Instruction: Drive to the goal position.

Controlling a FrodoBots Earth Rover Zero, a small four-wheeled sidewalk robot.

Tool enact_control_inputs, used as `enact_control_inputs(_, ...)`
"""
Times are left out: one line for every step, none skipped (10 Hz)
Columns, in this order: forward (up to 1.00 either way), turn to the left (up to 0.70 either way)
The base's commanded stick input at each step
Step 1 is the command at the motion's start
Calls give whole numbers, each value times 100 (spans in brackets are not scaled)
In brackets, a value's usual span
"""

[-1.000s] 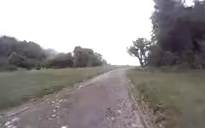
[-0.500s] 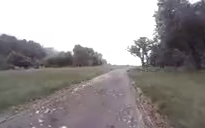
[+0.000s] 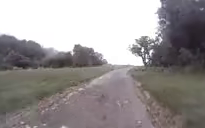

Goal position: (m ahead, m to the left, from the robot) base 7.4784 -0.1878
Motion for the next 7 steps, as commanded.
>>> enact_control_inputs(85, 0)
enact_control_inputs(85, 0)
enact_control_inputs(85, 0)
enact_control_inputs(85, -27)
enact_control_inputs(85, -24)
enact_control_inputs(85, -6)
enact_control_inputs(85, 0)
